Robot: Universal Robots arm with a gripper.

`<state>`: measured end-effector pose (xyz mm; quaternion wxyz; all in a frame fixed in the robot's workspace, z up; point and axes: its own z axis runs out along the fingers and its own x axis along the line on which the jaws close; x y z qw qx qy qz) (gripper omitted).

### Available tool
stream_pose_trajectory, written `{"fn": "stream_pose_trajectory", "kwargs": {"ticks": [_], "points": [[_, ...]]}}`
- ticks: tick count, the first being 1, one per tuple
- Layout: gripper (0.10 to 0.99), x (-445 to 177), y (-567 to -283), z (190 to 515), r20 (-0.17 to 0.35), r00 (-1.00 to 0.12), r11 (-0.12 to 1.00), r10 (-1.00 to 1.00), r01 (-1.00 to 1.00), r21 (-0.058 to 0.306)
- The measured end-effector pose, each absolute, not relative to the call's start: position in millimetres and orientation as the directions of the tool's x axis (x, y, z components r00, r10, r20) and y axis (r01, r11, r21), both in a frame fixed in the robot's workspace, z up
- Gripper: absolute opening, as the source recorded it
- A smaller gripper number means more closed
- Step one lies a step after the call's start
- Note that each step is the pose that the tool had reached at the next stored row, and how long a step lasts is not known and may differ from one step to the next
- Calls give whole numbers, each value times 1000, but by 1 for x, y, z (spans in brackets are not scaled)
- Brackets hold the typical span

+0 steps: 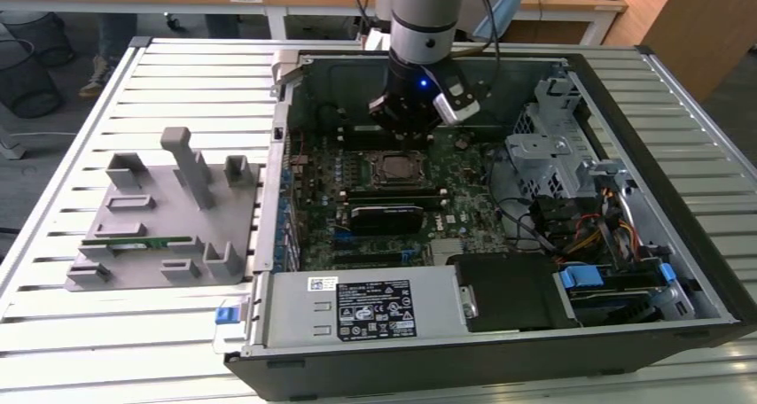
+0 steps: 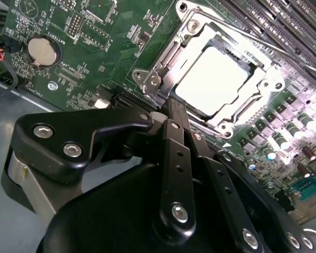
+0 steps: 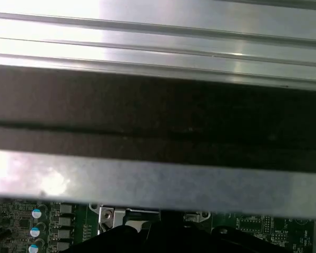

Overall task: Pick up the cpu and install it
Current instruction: 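Install the first cpu locking lever, then install the second cpu locking lever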

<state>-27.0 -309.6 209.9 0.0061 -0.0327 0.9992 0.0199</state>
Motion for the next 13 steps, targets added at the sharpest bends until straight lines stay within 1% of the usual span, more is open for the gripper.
{"fn": "stream_pose_trajectory", "kwargs": {"ticks": [13], "points": [[106, -27, -319, 210, -14, -998, 997, -65, -66, 39]]}}
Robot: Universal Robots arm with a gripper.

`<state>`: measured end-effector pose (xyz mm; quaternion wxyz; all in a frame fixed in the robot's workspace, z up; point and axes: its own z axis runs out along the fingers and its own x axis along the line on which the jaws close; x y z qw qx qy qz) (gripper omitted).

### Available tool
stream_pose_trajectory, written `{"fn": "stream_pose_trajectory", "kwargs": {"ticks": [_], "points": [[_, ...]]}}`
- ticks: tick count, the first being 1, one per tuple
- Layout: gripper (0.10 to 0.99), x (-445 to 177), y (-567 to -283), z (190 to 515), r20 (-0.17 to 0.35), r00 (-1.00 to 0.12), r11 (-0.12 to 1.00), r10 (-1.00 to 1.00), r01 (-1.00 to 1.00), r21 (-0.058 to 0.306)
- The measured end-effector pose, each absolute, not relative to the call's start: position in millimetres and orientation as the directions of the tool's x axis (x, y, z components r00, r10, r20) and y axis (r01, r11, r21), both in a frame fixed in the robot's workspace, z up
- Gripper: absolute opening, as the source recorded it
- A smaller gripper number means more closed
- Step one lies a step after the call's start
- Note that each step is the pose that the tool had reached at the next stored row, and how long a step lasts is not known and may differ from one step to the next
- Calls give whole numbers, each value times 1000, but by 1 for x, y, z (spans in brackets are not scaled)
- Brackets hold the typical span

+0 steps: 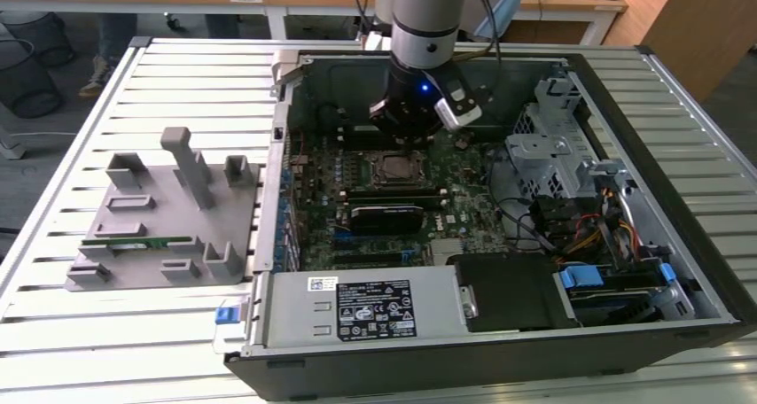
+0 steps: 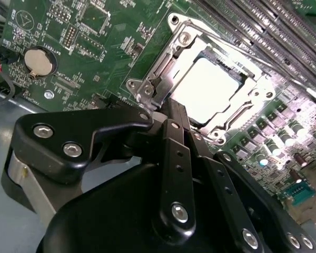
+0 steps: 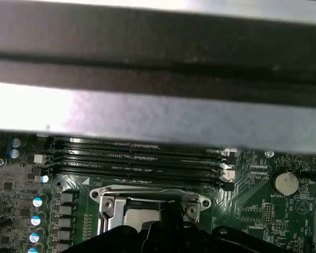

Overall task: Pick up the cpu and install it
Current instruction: 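Install the second cpu locking lever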

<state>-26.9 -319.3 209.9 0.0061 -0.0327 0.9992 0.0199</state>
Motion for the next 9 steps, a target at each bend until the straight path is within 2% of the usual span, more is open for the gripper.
{"fn": "stream_pose_trajectory", "kwargs": {"ticks": [9], "points": [[106, -27, -326, 212, -13, -998, 997, -65, -65, 39]]}}
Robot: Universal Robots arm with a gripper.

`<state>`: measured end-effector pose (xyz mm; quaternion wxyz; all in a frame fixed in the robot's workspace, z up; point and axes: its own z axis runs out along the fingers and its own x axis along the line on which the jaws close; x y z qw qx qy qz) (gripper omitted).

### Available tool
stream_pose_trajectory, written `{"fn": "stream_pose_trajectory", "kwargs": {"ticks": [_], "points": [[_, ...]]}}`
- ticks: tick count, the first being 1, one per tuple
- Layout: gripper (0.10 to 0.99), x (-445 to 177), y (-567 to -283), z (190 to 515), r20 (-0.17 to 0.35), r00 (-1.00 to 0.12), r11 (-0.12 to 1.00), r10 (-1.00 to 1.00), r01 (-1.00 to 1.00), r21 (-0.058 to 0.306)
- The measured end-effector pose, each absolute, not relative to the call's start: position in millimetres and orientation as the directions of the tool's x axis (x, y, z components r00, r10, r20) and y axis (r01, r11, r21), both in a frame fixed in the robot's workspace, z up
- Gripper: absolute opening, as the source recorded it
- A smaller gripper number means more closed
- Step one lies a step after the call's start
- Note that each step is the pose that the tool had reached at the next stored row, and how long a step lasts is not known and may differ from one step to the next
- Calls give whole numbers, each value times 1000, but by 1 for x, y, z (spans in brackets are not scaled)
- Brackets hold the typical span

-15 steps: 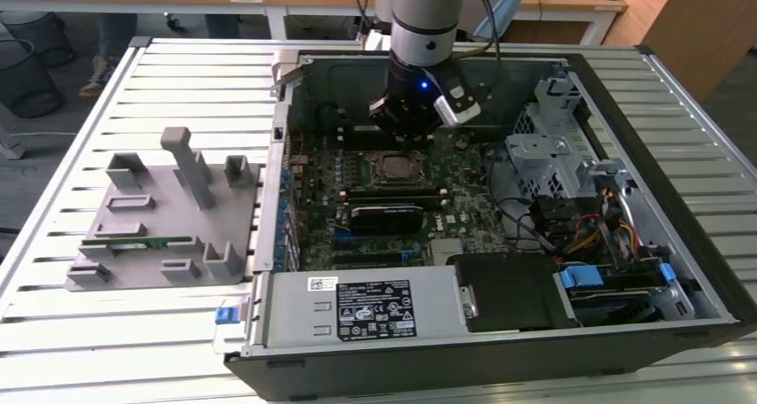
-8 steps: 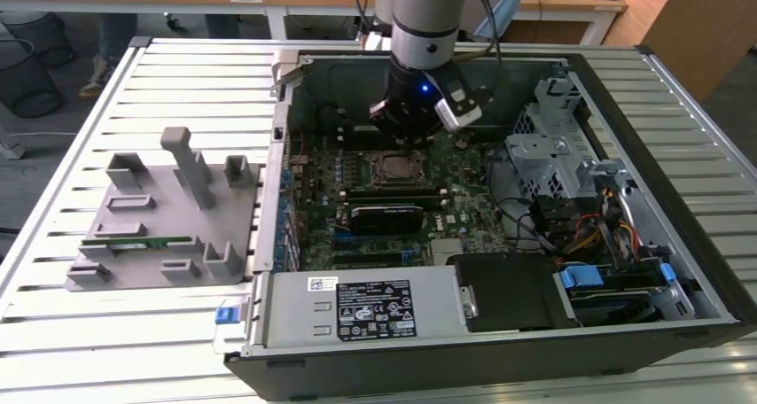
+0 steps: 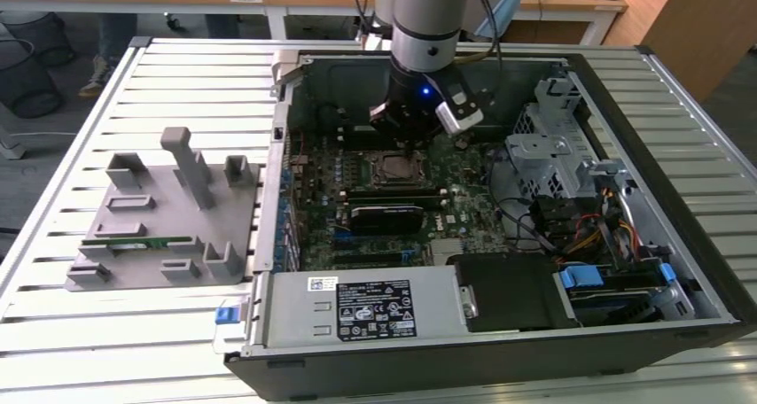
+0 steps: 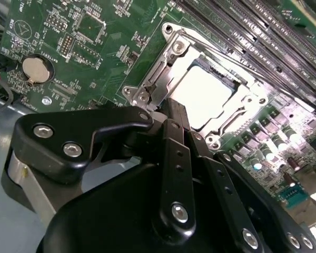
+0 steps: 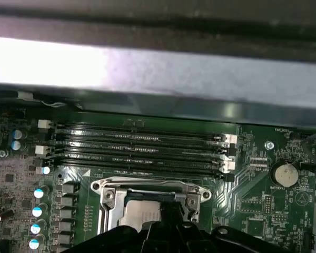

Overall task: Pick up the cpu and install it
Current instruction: 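Install the second cpu locking lever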

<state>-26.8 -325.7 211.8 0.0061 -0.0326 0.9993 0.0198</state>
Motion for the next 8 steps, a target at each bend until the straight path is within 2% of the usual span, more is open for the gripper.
{"fn": "stream_pose_trajectory", "kwargs": {"ticks": [8], "points": [[106, -27, -326, 248, -13, -998, 997, -65, -66, 40]]}}
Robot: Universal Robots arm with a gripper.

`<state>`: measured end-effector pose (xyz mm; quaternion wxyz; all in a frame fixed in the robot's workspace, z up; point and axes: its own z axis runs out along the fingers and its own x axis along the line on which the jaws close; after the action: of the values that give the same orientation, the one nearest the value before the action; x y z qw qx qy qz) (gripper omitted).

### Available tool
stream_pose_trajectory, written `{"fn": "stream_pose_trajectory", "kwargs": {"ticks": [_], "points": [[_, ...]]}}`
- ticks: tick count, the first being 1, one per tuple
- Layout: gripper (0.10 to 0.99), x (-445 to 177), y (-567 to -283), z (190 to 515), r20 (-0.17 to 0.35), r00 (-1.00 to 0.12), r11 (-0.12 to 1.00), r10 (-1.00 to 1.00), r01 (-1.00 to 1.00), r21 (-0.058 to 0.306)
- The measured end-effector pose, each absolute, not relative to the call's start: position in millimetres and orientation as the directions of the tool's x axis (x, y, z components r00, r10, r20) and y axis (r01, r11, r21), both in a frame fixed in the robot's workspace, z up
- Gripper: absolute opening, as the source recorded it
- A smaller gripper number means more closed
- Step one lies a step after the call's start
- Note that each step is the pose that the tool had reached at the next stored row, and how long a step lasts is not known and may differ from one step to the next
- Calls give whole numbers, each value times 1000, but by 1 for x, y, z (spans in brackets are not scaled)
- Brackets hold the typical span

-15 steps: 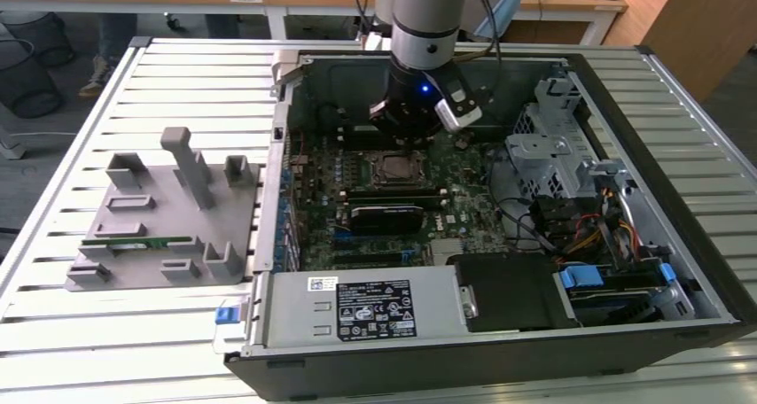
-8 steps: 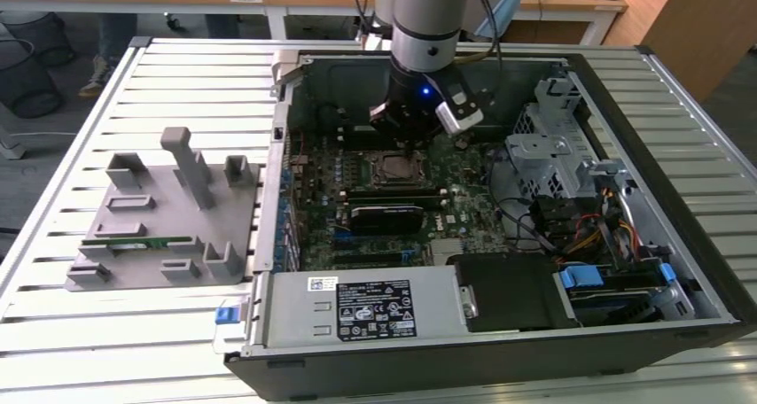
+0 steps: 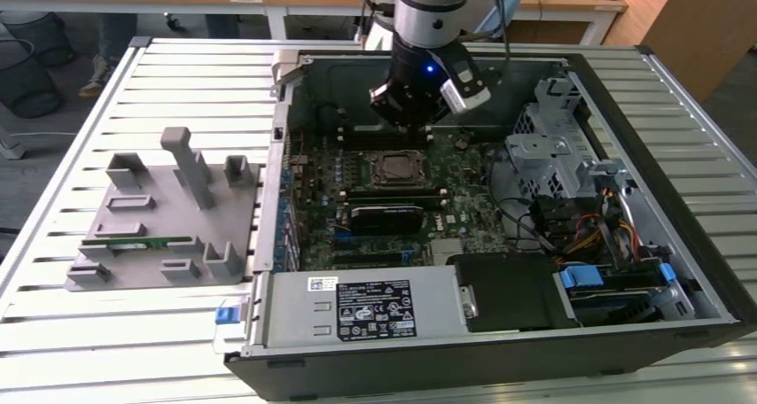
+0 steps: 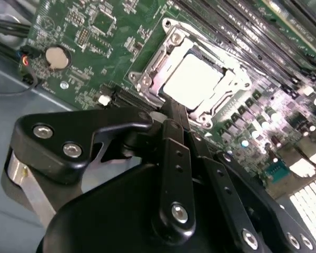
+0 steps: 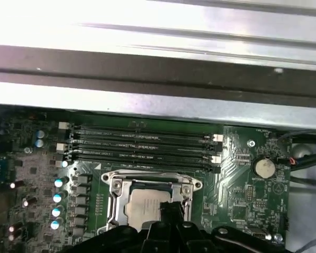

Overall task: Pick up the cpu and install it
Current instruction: 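Install the second cpu locking lever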

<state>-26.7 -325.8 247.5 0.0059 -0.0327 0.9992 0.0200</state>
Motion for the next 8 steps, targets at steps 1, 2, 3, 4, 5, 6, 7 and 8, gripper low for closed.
{"fn": "stream_pose_trajectory", "kwargs": {"ticks": [1, 2, 3, 4, 5, 6, 7, 8], "points": [[106, -27, -326, 250, -13, -998, 997, -65, -65, 40], [106, -27, -326, 250, -13, -998, 997, -65, -66, 40], [106, -27, -327, 250, -13, -998, 997, -65, -66, 40], [106, -27, -328, 250, -12, -998, 997, -65, -65, 40], [106, -27, -330, 250, -11, -998, 997, -65, -65, 40], [106, -26, -332, 250, -8, -998, 997, -65, -65, 40], [106, -26, -334, 250, -6, -998, 997, -65, -65, 40], [106, -26, -337, 250, -4, -998, 997, -65, -65, 40]]}}
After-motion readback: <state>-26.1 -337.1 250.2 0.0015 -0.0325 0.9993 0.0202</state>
